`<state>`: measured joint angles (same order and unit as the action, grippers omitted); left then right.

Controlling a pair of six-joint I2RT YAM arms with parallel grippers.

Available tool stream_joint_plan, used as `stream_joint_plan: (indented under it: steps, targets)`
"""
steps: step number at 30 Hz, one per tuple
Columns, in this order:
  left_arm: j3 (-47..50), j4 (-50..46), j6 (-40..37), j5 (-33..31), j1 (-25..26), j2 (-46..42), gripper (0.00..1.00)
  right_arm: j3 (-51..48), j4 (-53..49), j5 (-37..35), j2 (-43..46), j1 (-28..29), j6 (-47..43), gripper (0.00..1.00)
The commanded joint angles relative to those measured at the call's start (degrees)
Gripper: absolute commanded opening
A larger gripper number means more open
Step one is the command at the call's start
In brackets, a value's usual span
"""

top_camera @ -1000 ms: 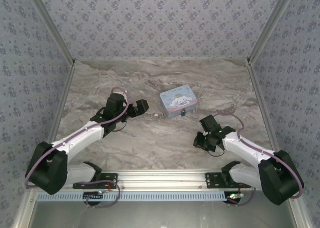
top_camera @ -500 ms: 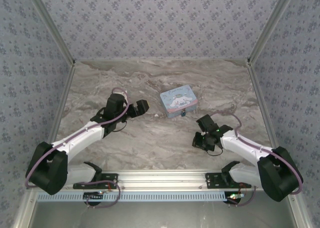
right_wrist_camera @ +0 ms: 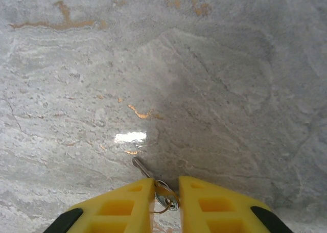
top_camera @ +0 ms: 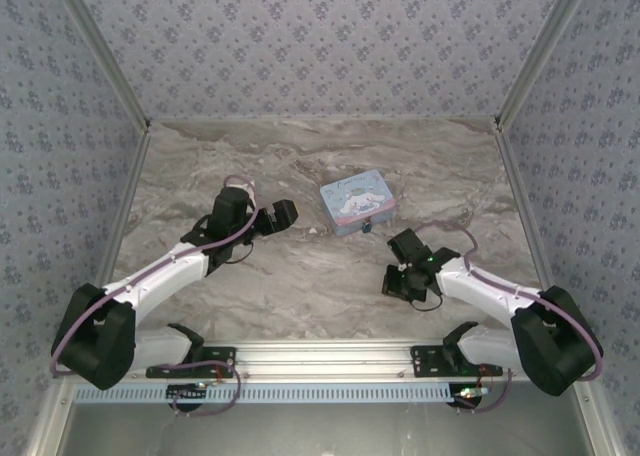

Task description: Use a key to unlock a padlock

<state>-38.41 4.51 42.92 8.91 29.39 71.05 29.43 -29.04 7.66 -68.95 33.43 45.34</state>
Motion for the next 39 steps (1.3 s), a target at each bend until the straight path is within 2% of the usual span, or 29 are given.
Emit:
stream_joint_plan:
  steps: [1, 11, 16, 19, 24, 30, 32, 39]
  targets:
    - [0.02, -0.62, -1.16, -1.00, 0.29, -0.64, 0.99, 0.69, -0.08, 0.93, -1.97, 1.26, -0.68, 0.17]
    - [-1.47, -2.93, -3.17, -2.10, 0.12, -2.75, 0.99, 2.74, -1.02, -0.08, -1.10, 1.30, -2.67, 0.04]
    - [-3.07, -1.59, -4.10, 0.96, -0.58, -4.85, 0.99, 4.57, 1.52, 1.21, 1.89, -0.11, -7.39, 0.00]
    - [-4.71, 0.80, -6.27, 5.68, -1.04, -6.48, 0.98, 5.60, 5.73, 4.54, 5.13, -1.64, -12.65, 0.00]
    - [-10.17, 3.11, -11.51, 17.48, -1.54, -7.98, 0.89, 9.66, 12.32, 12.20, 9.58, -4.33, -23.27, 0.00]
    - [-17.06, 4.63, -16.01, 33.67, -1.58, -6.56, 0.75, 16.13, 17.14, 22.98, 9.83, -5.46, -32.80, 0.00]
    - [-18.30, 4.69, -16.81, 36.79, -1.48, -6.00, 0.72, 18.16, 18.10, 25.72, 9.17, -5.22, -34.58, 0.00]
    - [-21.64, 3.10, -19.15, 43.00, 0.20, -2.60, 0.60, 24.74, 18.27, 27.75, 5.92, -2.97, -36.73, 0.00]
